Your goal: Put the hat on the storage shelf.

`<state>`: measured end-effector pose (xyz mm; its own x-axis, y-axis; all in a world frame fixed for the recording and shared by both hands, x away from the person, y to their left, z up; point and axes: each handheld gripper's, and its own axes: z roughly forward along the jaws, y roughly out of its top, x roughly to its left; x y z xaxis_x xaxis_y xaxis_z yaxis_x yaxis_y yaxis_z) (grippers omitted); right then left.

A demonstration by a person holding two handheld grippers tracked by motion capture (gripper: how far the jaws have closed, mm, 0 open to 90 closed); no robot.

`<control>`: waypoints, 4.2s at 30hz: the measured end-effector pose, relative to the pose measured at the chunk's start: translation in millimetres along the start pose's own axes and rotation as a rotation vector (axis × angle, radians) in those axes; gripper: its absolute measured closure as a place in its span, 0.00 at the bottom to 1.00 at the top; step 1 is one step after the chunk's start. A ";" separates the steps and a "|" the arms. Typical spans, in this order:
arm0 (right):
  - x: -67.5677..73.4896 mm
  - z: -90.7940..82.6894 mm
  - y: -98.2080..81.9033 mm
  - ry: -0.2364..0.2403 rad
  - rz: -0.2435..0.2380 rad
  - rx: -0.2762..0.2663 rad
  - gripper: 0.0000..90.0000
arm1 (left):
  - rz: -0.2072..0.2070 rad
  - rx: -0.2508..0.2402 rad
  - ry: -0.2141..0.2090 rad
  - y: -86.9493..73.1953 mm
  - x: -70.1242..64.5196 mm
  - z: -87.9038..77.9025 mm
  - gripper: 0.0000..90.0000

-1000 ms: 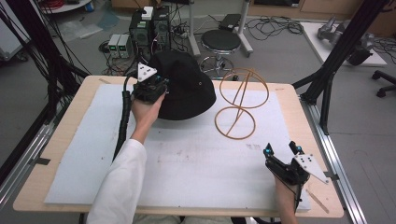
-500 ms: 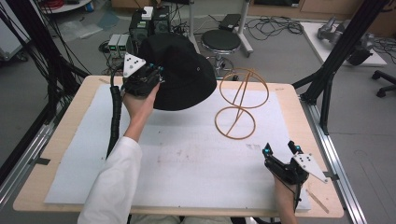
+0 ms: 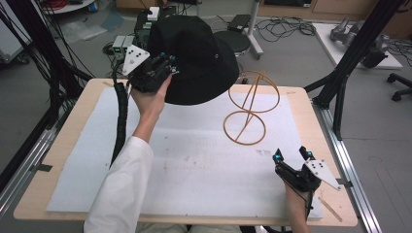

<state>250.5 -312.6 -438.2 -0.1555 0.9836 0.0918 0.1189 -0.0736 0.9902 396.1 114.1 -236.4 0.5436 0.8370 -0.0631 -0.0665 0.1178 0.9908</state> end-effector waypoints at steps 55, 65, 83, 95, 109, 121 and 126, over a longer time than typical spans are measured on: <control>-2.7 -1.6 -0.3 0.015 0.016 -0.003 0.15 | -0.013 0.236 -0.332 -46.7 -118.3 113.3 0.95; -3.0 -1.6 -0.3 0.017 0.016 -0.001 0.15 | -0.024 0.262 -0.333 -49.6 -119.7 115.0 0.95; -2.4 -1.6 -0.3 0.021 0.020 0.002 0.15 | -0.018 0.256 -0.340 -53.2 -121.3 111.6 0.93; -2.5 -3.4 0.7 0.005 0.015 -0.013 0.15 | -0.045 0.264 -0.347 -59.0 -118.8 108.5 0.75; -2.4 -4.6 1.6 -0.001 0.021 -0.017 0.15 | -0.007 0.218 -0.299 -61.2 -120.2 100.4 0.46; -3.0 -5.3 1.8 -0.005 0.020 -0.024 0.15 | -0.019 0.205 -0.282 -58.9 -114.1 90.5 0.41; -2.9 -5.3 1.8 -0.003 0.021 -0.021 0.15 | -0.001 0.189 -0.261 -54.4 -109.3 82.0 0.39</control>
<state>246.0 -316.5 -436.1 -0.1505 0.9822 0.1125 0.1016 -0.0979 0.9900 408.9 -27.7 -273.7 0.7413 0.6689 -0.0560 0.0781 -0.0032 0.9969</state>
